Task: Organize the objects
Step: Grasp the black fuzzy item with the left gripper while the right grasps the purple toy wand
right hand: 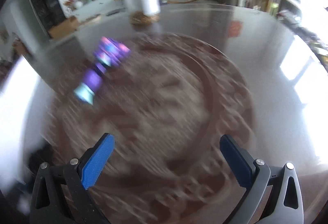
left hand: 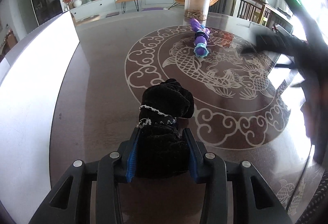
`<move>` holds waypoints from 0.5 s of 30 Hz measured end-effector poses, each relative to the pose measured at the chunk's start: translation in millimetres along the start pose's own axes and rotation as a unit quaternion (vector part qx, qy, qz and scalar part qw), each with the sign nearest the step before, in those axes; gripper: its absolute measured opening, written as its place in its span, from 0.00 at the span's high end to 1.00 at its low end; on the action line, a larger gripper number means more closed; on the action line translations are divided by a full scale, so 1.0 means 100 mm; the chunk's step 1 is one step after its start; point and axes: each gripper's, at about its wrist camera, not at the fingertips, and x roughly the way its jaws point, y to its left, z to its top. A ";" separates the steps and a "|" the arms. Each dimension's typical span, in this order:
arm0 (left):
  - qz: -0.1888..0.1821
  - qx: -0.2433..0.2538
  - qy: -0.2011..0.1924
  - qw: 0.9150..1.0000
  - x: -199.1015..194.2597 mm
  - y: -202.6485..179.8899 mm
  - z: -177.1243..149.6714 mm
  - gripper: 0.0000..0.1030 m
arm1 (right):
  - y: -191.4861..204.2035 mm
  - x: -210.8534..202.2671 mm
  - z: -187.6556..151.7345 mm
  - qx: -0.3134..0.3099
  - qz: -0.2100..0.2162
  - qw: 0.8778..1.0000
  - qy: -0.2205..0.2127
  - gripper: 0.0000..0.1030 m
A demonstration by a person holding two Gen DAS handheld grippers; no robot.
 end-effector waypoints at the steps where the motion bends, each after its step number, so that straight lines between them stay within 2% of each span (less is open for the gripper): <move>1: 0.001 -0.001 -0.001 1.000 0.01 -0.02 -0.02 0.61 | 0.10 0.03 0.16 -0.008 0.013 1.000 0.003 0.00; 2: 0.001 -0.001 -0.002 1.000 0.01 -0.02 -0.02 0.61 | 0.21 0.07 0.30 -0.019 0.024 0.999 0.009 0.01; 3: 0.001 0.000 -0.002 1.000 0.01 -0.02 -0.02 0.61 | 0.35 0.16 0.45 -0.030 0.035 0.999 0.021 0.07; 5: 0.001 0.004 -0.002 1.000 0.02 -0.01 -0.03 0.61 | 0.55 0.35 0.65 -0.045 0.045 0.997 0.044 0.22; 6: 0.001 0.005 -0.001 1.000 0.02 -0.02 -0.02 0.61 | 0.65 0.45 0.74 -0.047 0.051 0.996 0.054 0.33; 8: 0.002 0.004 0.001 1.000 0.03 -0.02 -0.03 0.61 | 0.75 0.63 0.85 -0.031 0.060 0.996 0.065 0.37; 9: 0.002 0.005 0.001 1.000 0.03 -0.02 -0.03 0.61 | 0.76 0.68 0.88 -0.023 0.059 0.996 0.065 0.43; 10: 0.002 0.004 0.001 1.000 0.04 -0.01 -0.03 0.61 | 0.77 0.72 0.90 -0.019 0.056 0.996 0.064 0.58; 12: 0.003 0.004 -0.001 1.000 0.04 -0.01 -0.03 0.61 | 0.77 0.71 0.89 -0.032 0.045 0.997 0.051 0.80; 15: 0.004 0.004 -0.005 1.000 0.04 -0.02 -0.03 0.61 | 0.68 0.66 0.78 -0.047 0.045 0.997 0.043 0.81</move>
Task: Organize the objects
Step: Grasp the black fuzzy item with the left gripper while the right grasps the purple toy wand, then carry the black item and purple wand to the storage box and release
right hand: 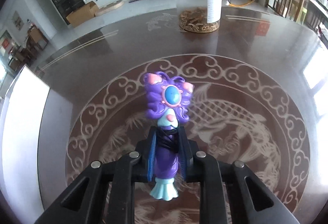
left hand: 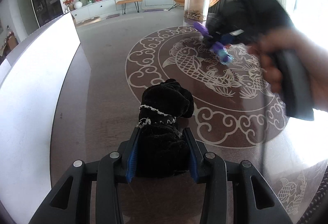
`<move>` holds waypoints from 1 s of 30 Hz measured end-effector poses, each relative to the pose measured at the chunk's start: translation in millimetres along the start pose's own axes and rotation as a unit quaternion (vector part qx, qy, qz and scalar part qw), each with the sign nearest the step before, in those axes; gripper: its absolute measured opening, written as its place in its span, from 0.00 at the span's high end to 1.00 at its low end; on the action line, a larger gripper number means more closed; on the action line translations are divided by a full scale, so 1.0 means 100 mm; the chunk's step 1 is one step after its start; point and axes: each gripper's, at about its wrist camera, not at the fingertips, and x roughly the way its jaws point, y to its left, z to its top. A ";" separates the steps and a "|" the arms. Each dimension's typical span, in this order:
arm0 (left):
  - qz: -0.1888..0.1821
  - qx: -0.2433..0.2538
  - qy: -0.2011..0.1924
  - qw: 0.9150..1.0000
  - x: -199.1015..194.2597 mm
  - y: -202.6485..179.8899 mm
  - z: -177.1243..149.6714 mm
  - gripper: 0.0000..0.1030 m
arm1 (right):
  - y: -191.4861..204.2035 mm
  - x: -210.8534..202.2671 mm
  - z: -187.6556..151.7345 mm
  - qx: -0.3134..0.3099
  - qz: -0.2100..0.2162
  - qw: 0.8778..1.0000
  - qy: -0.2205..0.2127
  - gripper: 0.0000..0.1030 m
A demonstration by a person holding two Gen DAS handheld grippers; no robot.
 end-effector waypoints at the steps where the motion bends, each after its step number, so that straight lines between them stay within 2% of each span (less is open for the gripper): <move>1: 0.000 -0.001 -0.001 1.000 0.01 0.00 0.01 0.61 | -0.04 -0.04 -0.06 -0.003 0.002 1.000 -0.001 0.81; 8: -0.003 -0.004 0.003 1.000 0.01 0.00 0.00 0.61 | -0.33 -0.41 -0.77 -0.034 0.015 0.999 -0.001 0.81; 15: -0.064 -0.007 0.013 0.998 -0.26 0.00 -0.33 0.61 | -0.55 -0.94 -1.70 -0.047 0.034 0.998 0.017 0.81; 17: -0.076 -0.011 0.012 0.997 -0.34 0.01 -0.42 0.61 | -0.57 -1.04 -1.87 -0.059 0.021 0.998 0.025 0.76; 19: -0.083 -0.015 0.010 0.996 -0.40 0.02 -0.51 0.61 | -0.60 -1.10 -1.97 -0.064 0.007 0.998 0.028 0.53; 21: -0.088 -0.016 0.011 0.996 -0.42 0.03 -0.53 0.60 | -0.59 -1.11 -1.97 -0.068 -0.008 0.997 0.025 0.47; 22: -0.089 -0.015 0.014 0.996 -0.42 0.03 -0.52 0.59 | -0.59 -1.11 -1.96 -0.067 -0.014 0.997 0.024 0.47; 24: -0.088 -0.011 0.025 0.996 -0.41 0.03 -0.49 0.47 | -0.58 -1.07 -1.93 -0.061 -0.019 0.997 0.031 0.46; 25: -0.084 -0.010 0.030 0.996 -0.41 0.02 -0.47 0.36 | -0.56 -1.06 -1.93 -0.063 -0.024 0.997 0.029 0.45; 26: -0.081 -0.007 0.032 0.996 -0.40 0.00 -0.46 0.29 | -0.55 -1.05 -1.93 -0.067 -0.029 0.997 0.030 0.45; 28: -0.073 0.010 0.038 0.997 -0.38 -0.03 -0.46 0.28 | -0.55 -1.05 -1.92 -0.075 -0.032 0.996 0.025 0.47; 29: -0.063 0.022 0.037 0.997 -0.34 -0.05 -0.45 0.28 | -0.54 -1.03 -1.92 -0.080 -0.033 0.996 0.023 0.51; 30: -0.053 0.032 0.033 0.998 -0.34 -0.09 -0.46 0.29 | -0.53 -1.03 -1.91 -0.088 -0.042 0.995 0.021 0.70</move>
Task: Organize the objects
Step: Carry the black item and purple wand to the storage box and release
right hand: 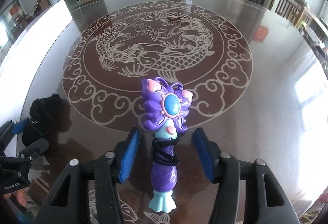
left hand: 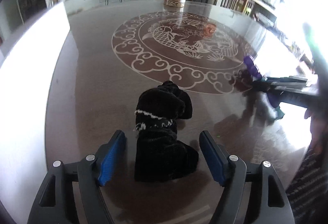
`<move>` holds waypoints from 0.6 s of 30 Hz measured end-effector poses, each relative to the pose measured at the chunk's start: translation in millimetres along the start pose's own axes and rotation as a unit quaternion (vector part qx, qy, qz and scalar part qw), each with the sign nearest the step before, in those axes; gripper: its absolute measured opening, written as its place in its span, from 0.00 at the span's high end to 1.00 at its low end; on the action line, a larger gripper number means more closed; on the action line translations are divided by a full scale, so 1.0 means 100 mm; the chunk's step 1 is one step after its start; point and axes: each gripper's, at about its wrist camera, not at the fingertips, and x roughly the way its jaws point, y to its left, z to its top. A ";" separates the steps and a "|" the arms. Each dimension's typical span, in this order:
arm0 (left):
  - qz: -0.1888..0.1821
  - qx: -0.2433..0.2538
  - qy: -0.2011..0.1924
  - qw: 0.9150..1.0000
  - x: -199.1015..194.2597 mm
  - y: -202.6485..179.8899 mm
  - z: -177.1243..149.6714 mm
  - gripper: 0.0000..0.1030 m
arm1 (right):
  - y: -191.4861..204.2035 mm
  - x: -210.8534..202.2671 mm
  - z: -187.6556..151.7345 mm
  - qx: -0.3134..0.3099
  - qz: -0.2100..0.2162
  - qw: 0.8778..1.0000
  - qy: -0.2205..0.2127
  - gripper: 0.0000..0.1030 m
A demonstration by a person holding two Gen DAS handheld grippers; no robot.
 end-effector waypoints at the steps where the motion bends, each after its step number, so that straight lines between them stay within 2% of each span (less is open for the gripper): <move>1: 0.006 0.002 -0.007 1.000 0.00 -0.02 -0.01 0.37 | -0.01 -0.01 -0.01 -0.005 -0.003 1.000 -0.003 0.71; 2: 0.011 0.002 -0.015 1.000 -0.01 -0.02 -0.01 0.65 | -0.03 -0.01 -0.01 0.000 0.004 1.000 0.000 0.72; 3: 0.016 0.007 -0.022 1.000 -0.01 -0.03 0.00 0.69 | -0.07 -0.01 -0.01 0.007 0.010 1.000 0.002 0.74; 5: 0.000 0.002 -0.027 1.000 -0.05 -0.01 0.02 0.69 | -0.14 -0.06 -0.05 0.028 0.024 0.999 0.002 0.79; 7: -0.012 -0.002 -0.050 0.999 -0.19 -0.03 0.04 0.69 | -0.20 -0.17 -0.11 0.052 0.041 0.998 -0.005 0.80; 13: -0.075 -0.049 -0.116 0.989 -0.94 0.16 0.17 0.69 | -0.22 -0.59 -0.15 0.096 0.103 0.989 -0.035 0.80; 16: -0.069 -0.068 -0.157 0.983 -1.47 0.50 0.21 0.69 | 0.05 -0.90 -0.01 0.080 0.136 0.985 -0.063 0.80; 18: -0.035 -0.084 -0.181 0.979 -1.78 0.83 0.17 0.69 | 0.35 -1.12 0.13 0.061 0.172 0.980 -0.083 0.80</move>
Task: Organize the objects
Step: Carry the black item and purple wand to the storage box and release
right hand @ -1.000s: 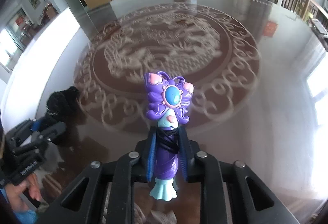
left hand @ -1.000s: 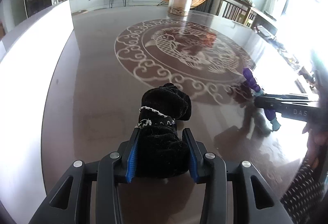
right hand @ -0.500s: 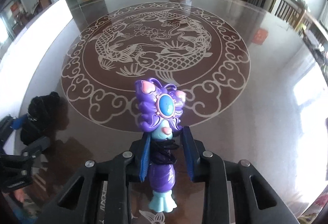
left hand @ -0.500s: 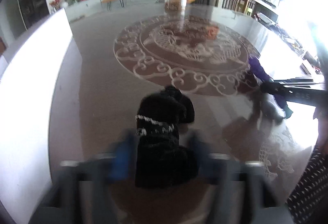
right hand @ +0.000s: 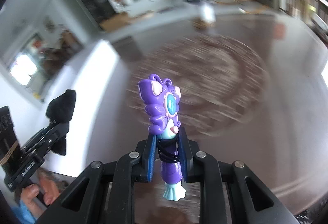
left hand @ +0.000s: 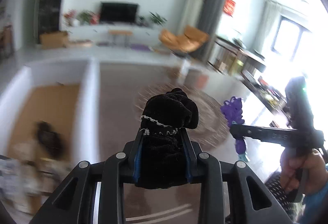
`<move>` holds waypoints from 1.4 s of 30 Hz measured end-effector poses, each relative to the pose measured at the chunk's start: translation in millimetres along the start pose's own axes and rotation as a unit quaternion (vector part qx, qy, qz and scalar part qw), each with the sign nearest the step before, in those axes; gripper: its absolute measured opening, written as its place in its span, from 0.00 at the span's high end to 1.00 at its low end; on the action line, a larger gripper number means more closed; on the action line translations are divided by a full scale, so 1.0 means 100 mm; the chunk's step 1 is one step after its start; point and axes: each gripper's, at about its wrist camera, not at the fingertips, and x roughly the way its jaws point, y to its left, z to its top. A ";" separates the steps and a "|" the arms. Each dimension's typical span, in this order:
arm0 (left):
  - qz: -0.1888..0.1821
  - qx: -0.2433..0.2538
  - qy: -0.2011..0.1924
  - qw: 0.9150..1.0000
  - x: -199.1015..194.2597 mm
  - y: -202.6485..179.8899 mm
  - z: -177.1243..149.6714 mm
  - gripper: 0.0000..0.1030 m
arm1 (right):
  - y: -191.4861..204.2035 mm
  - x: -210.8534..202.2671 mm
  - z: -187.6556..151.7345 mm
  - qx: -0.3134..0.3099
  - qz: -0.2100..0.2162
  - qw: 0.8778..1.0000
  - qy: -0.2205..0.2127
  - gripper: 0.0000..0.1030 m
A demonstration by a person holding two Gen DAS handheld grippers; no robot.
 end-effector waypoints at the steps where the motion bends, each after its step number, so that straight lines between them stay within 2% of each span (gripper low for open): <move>1: 0.020 -0.005 -0.007 1.000 -0.12 0.15 0.03 0.69 | 0.19 -0.02 0.05 -0.010 0.019 1.000 -0.005 0.80; 4: 0.097 -0.033 -0.005 0.995 -0.37 0.73 0.05 0.69 | 0.91 -0.05 0.20 -0.043 0.095 0.994 -0.013 0.80; 7: 0.167 -0.063 0.028 0.983 -0.43 1.31 -0.08 0.69 | 1.73 0.08 0.28 -0.081 0.176 0.981 0.004 0.80; 9: 0.199 -0.081 0.053 0.975 -0.42 1.61 -0.18 0.68 | 2.20 0.25 0.25 -0.107 0.205 0.973 0.024 0.80; 12: 0.232 -0.099 0.088 0.964 -0.38 1.89 -0.35 0.65 | 2.74 0.62 0.13 -0.145 0.210 0.965 0.063 0.79; 13: 0.233 -0.103 0.092 0.963 -0.37 1.93 -0.38 0.59 | 2.87 0.78 0.08 -0.152 0.210 0.962 0.086 0.79; 14: 0.232 -0.109 0.093 0.962 -0.36 1.93 -0.41 0.45 | 2.97 0.95 0.01 -0.157 0.204 0.960 0.111 0.78; 15: 0.231 -0.114 0.091 0.962 -0.37 1.95 -0.46 0.36 | 3.04 1.12 -0.05 -0.157 0.195 0.959 0.132 0.74; 16: 0.236 -0.118 0.087 0.961 -0.39 1.96 -0.49 0.16 | 3.08 1.23 -0.09 -0.157 0.188 0.959 0.141 0.69; 17: 0.240 -0.120 0.083 0.960 -0.40 1.96 -0.51 0.10 | 3.10 1.31 -0.11 -0.156 0.181 0.960 0.144 0.67; 20: 0.254 -0.111 0.064 0.959 -0.41 1.88 -0.46 0.10 | 3.10 1.39 -0.11 -0.155 0.155 0.966 0.136 0.63; 21: 0.269 -0.106 0.055 0.956 -0.44 1.84 -0.44 0.10 | 3.09 1.37 -0.08 -0.154 0.149 0.968 0.130 0.56; 22: 0.287 -0.102 0.046 0.951 -0.48 1.79 -0.41 0.10 | 3.08 1.33 -0.06 -0.156 0.142 0.970 0.123 0.46; 24: 0.333 -0.101 0.040 0.937 -0.56 1.71 -0.33 0.09 | 2.99 1.22 0.00 -0.166 0.111 0.975 0.100 0.33; 25: 0.342 -0.103 0.044 0.933 -0.52 1.69 -0.23 0.07 | 2.97 1.14 0.03 -0.174 0.097 0.976 0.088 0.28; 27: 0.342 -0.118 0.058 0.930 -0.56 1.68 -0.12 0.06 | 3.00 1.03 0.10 -0.191 0.062 0.977 0.069 0.22; 29: 0.320 -0.148 0.048 0.934 -0.67 1.72 -0.07 0.05 | 3.03 0.91 0.17 -0.209 0.026 0.976 0.050 0.17; 30: 0.317 -0.170 0.042 0.932 -0.73 1.72 -0.06 0.05 | 3.04 0.86 0.20 -0.218 0.007 0.975 0.039 0.13; 32: 0.330 -0.201 0.030 0.922 -0.85 1.70 -0.06 0.05 | 3.07 0.74 0.27 -0.236 -0.030 0.971 0.021 0.04; 33: 0.350 -0.212 0.025 0.912 -0.90 1.70 -0.06 0.05 | 3.09 0.67 0.26 -0.251 -0.048 0.967 0.014 0.02; 34: 0.371 -0.214 0.024 0.903 -0.94 1.68 -0.06 0.05 | 3.08 0.64 0.23 -0.262 -0.054 0.964 0.005 0.02; 36: 0.392 -0.202 0.027 0.897 -0.94 1.65 -0.05 0.05 | 2.99 0.53 0.16 -0.274 -0.053 0.960 -0.010 0.02; 40: 0.386 -0.182 0.077 0.901 -0.89 1.62 -0.05 0.05 | 2.95 0.61 0.13 -0.253 -0.019 0.967 0.019 0.02; 42: 0.386 -0.180 0.081 0.901 -0.92 1.61 -0.05 0.06 | 3.01 0.66 0.14 -0.252 -0.008 0.967 0.035 0.02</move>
